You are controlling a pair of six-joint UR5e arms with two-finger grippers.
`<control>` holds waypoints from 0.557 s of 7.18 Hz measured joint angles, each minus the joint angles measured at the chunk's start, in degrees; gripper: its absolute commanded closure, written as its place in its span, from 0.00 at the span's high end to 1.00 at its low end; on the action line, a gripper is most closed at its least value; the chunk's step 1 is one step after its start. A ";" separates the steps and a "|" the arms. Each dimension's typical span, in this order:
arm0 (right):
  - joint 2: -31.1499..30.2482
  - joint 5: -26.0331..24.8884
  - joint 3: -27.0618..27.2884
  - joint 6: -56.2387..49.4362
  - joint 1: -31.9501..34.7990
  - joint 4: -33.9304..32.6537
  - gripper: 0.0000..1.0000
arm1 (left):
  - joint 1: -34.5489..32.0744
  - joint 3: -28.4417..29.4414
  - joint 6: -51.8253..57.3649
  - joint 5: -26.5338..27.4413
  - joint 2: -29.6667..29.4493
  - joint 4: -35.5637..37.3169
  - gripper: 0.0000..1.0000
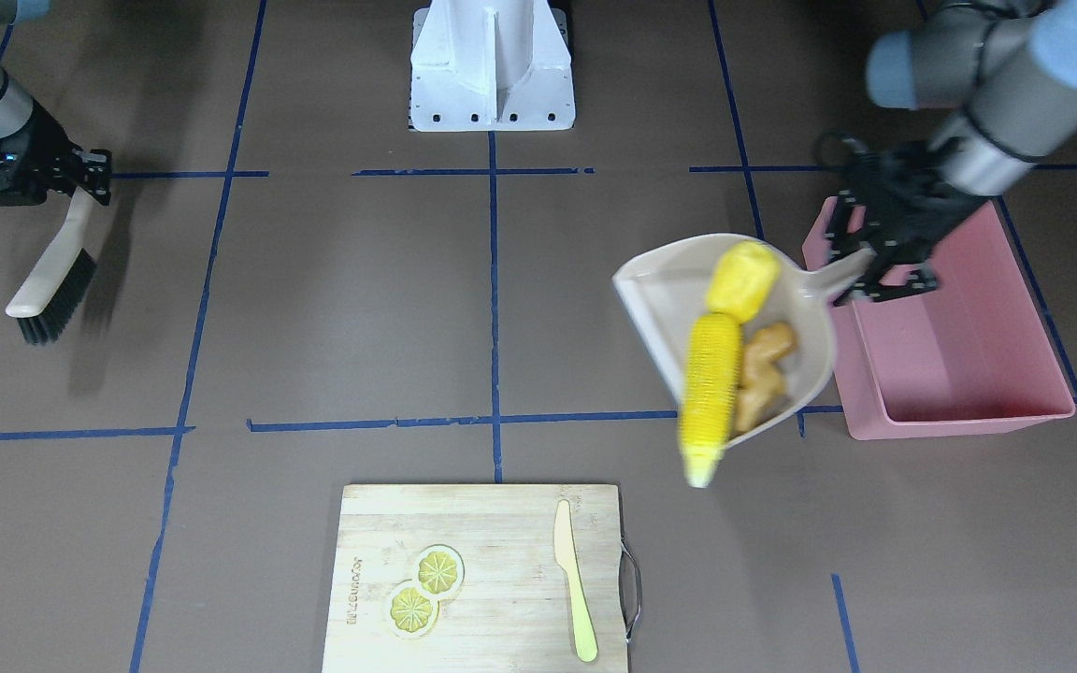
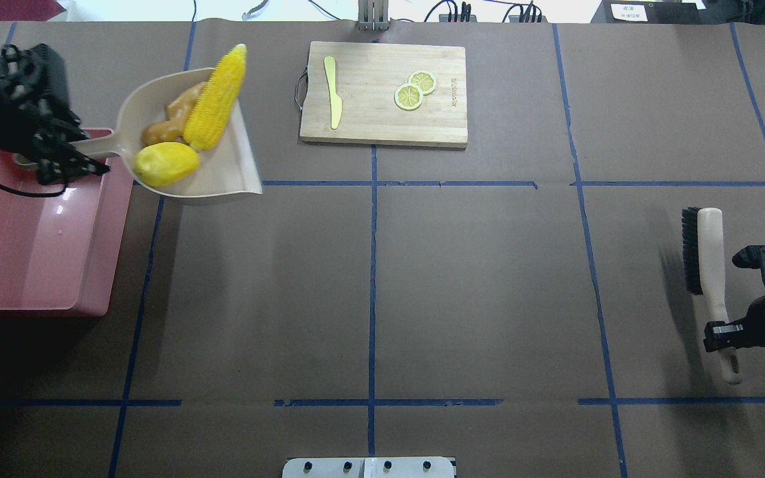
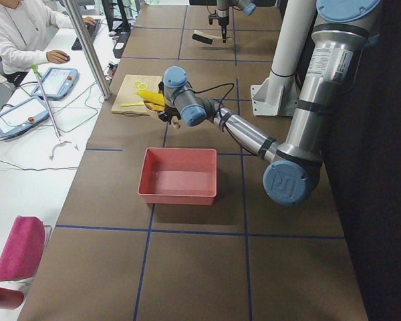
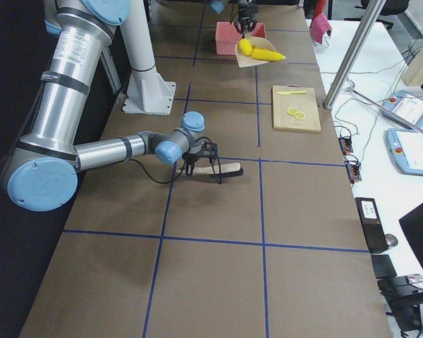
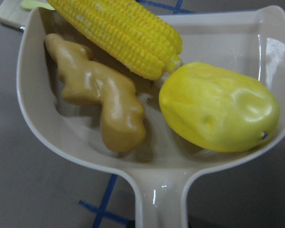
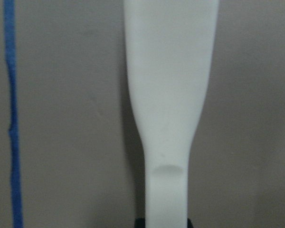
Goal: Sweep and dump trash into bin
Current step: 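Lift the loaded dustpan over the pink bin with the left gripper while the right withdraws, then tilt the dustpan with the left gripper to dump the vegetables into the bin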
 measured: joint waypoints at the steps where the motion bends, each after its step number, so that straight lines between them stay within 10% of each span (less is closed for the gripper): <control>1: -0.44 1.63 -1.50 -2.17 2.26 0.80 0.02 | -4.85 0.40 7.09 -2.52 3.57 0.04 0.02; 4: -1.13 3.73 -3.51 -5.70 5.66 1.21 0.02 | -16.96 1.56 25.01 -4.35 10.62 0.79 0.02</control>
